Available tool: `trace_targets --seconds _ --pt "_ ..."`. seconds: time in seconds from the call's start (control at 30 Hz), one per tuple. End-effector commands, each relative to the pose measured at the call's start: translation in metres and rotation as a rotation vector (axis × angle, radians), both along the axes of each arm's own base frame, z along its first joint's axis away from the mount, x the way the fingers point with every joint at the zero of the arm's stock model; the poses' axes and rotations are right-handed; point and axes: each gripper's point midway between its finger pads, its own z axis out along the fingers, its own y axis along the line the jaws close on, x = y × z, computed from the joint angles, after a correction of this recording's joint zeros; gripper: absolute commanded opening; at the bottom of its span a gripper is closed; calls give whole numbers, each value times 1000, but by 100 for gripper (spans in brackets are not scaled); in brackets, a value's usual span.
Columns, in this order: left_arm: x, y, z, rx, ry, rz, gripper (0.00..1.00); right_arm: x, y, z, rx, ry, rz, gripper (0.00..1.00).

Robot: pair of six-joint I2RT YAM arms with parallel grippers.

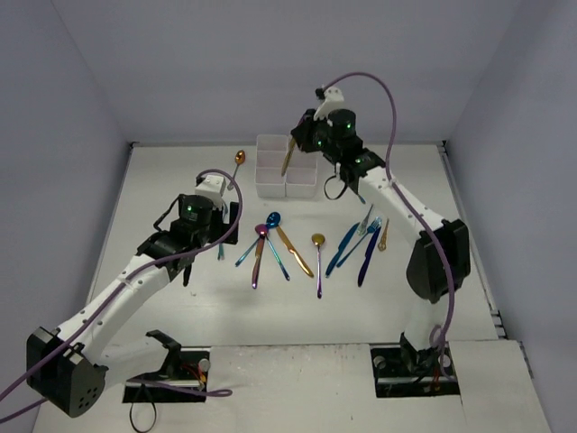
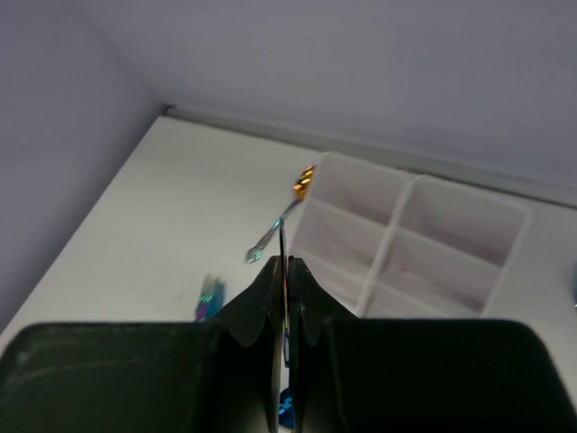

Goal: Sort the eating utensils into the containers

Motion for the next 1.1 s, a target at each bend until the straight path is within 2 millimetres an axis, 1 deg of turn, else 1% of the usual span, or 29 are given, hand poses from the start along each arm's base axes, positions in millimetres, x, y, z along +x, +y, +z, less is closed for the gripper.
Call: trace_targets --seconds 0.0,0.07,0.23,0.3,0.33,0.4,0.57,0.63,0.73,0.83,0.93,1.0,1.07 --pt "2 4 5 -73 -43 63 89 47 -29 82 92 -270 -139 0" --pt "1 2 0 -80 -29 59 89 63 -32 78 92 -283 -167 0" --pt "4 -1 -2 -79 -21 56 89 88 -39 70 111 -314 -215 0" --pt "4 -2 -4 -80 -12 49 89 98 -39 62 119 -310 -219 0" --pt "4 -3 -6 -79 -7 47 89 101 -40 63 125 -317 -223 0" --pt "4 -3 -8 -78 -1 46 89 107 -40 59 128 -321 -228 0" --pt "6 -4 -12 -73 9 45 89 119 -43 40 128 -305 -253 0" --pt "6 -5 -12 -74 12 44 89 119 -47 39 145 -299 -253 0" --pt "5 -5 -13 -75 16 42 89 113 -48 55 178 -321 -232 0" --pt "5 -6 -13 -82 15 41 89 101 -46 79 195 -354 -200 0" --pt "7 -8 -14 -83 15 38 89 94 -52 94 191 -386 -210 0" --pt "8 -7 -14 -80 14 41 89 96 -58 96 189 -397 -239 0" --pt "8 -7 -13 -76 11 41 89 100 -63 94 192 -396 -255 0"
